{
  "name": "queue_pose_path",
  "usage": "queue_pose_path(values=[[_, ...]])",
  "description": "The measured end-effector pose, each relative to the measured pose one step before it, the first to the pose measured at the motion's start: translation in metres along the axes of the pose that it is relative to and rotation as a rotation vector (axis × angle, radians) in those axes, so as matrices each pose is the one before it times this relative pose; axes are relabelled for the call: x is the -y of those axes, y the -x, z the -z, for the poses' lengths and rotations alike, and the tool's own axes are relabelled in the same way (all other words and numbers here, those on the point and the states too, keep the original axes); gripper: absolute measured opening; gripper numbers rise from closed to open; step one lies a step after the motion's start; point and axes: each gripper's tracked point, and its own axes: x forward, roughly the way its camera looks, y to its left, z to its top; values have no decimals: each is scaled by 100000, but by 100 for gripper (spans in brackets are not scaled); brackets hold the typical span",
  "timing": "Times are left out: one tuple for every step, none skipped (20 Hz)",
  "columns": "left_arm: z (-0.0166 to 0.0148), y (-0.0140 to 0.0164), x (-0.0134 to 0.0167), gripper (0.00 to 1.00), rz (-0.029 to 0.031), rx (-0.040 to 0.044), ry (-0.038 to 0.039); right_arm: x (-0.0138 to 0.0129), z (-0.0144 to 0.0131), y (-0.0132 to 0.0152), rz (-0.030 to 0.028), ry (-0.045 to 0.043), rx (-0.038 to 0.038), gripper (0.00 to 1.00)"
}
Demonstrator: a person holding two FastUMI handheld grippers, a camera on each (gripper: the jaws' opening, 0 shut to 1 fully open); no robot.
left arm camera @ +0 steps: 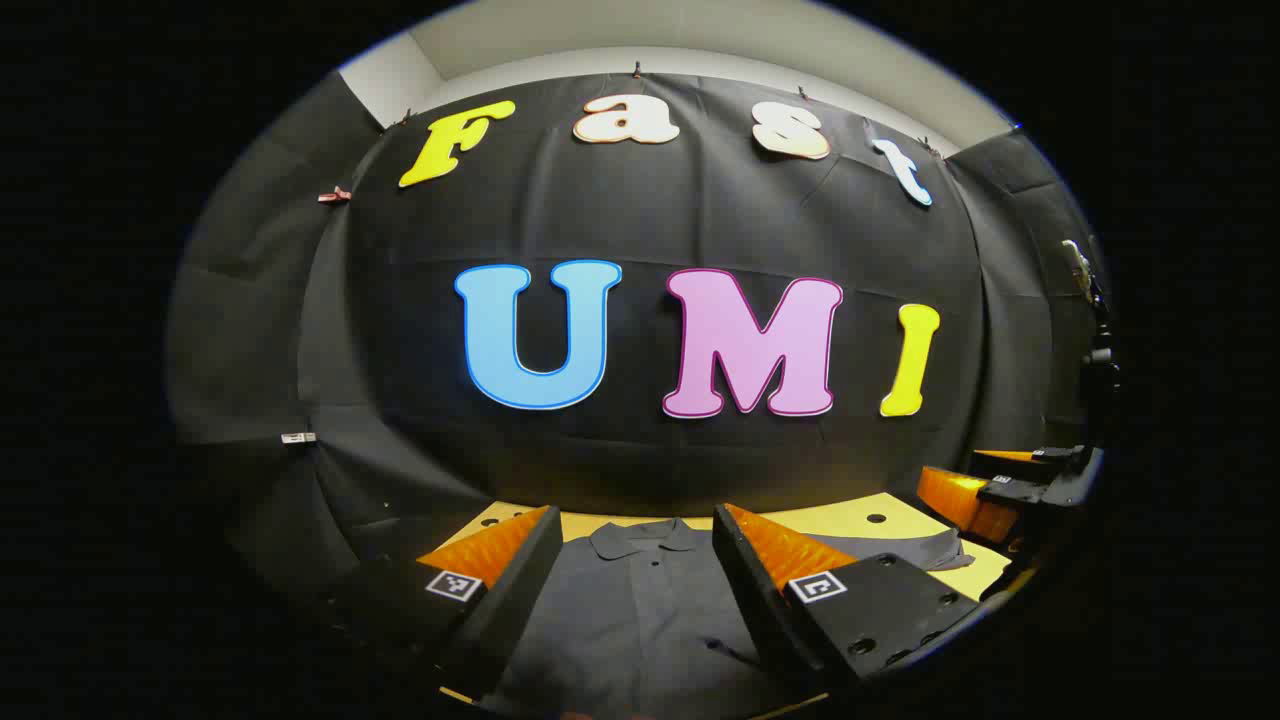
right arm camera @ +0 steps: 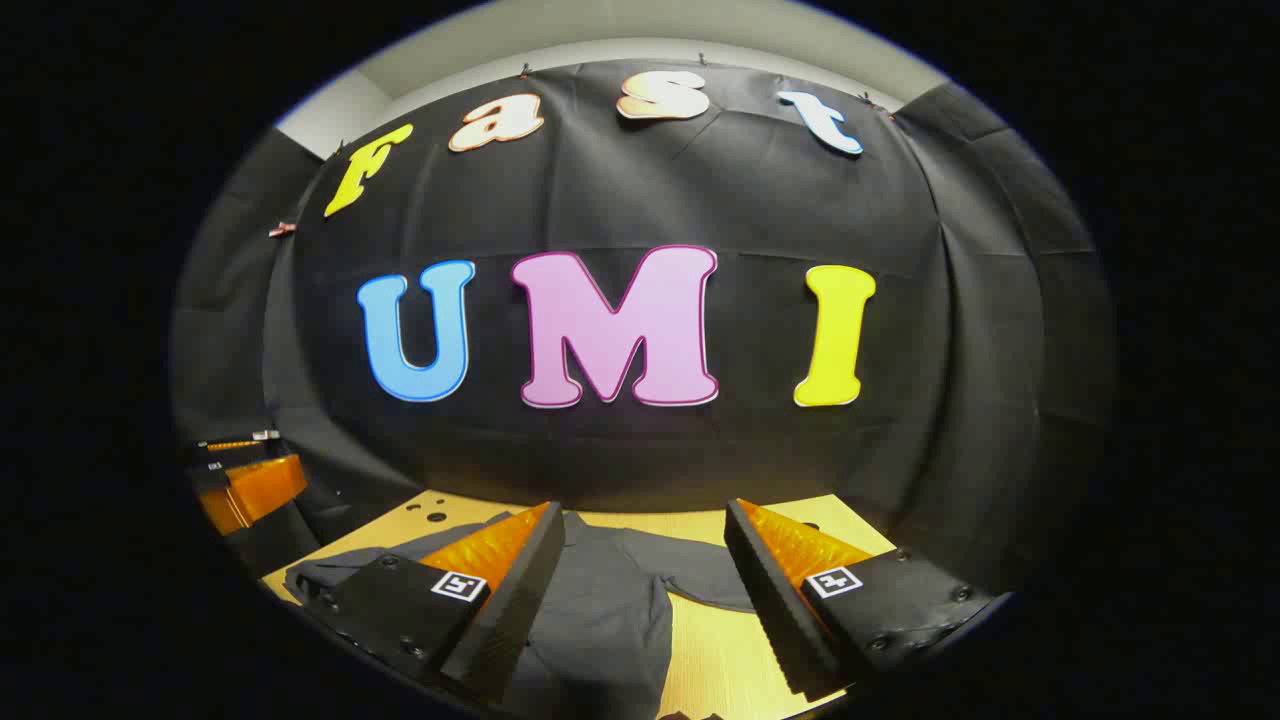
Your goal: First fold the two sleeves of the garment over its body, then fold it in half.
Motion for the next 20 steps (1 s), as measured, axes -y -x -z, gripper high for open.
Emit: queue_pose_path(values=[[457, -157, -328, 95, 339, -938, 691, -127, -155, 63, -166, 8, -440, 99], [347, -214, -235, 95, 394, -1170, 631, -226, -104, -33, 87, -281, -247, 99], [429, -100, -49, 95, 559, -1041, 408, -117, 169, -42, 268, 58, -517, 99], [56, -313, -87, 95, 610, -634, 310, -191, 149, -53, -128, 267, -552, 99], [129, -197, -22, 95, 432, -274, 297, -206, 206, -127, -339, 238, -501, 99], [-44, -185, -26, 95, 564, 65, 254, -163, 14, -5, -314, -75, -427, 99], [103, -164, 77, 95, 563, 21, -192, -218, 69, -68, -340, -296, -422, 99], [-62, -214, 90, 95, 537, -127, -302, 1, 106, -122, -178, -286, -532, 99], [69, -230, 68, 95, 749, -309, 16, 117, 221, -139, -237, -226, -504, 99], [-4, -236, 147, 96, 692, -389, 27, 54, 146, -76, -5, -552, -516, 99], [136, -298, 127, 95, 646, -404, -22, 302, 99, -232, 399, -687, -870, 99], [70, -195, 160, 95, 469, -342, 20, 89, -108, -163, 348, -561, -338, 100], [180, -97, 155, 95, 459, -99, 160, 147, 48, -184, 202, -330, -60, 99], [-39, -193, 143, 95, 389, -81, 154, 231, -134, -28, 219, -328, 37, 99], [-60, -227, 108, 95, 284, -195, -4, 168, -78, -16, 218, -71, 258, 99], [-107, -153, 147, 95, 241, -241, -123, 298, -139, 50, 376, 135, 283, 100], [160, -163, 149, 95, 300, -202, -133, 370, -40, -112, 622, 114, 182, 100], [98, -82, 240, 95, 413, -173, -77, 536, -68, -59, 1169, -318, -500, 100], [15, -11, 240, 96, 471, -84, -22, 617, 400, -1, 1209, -1153, -1576, 100], [-47, 78, 279, 96, 698, 89, 190, 562, -155, -46, 375, -1837, -198, 99]])
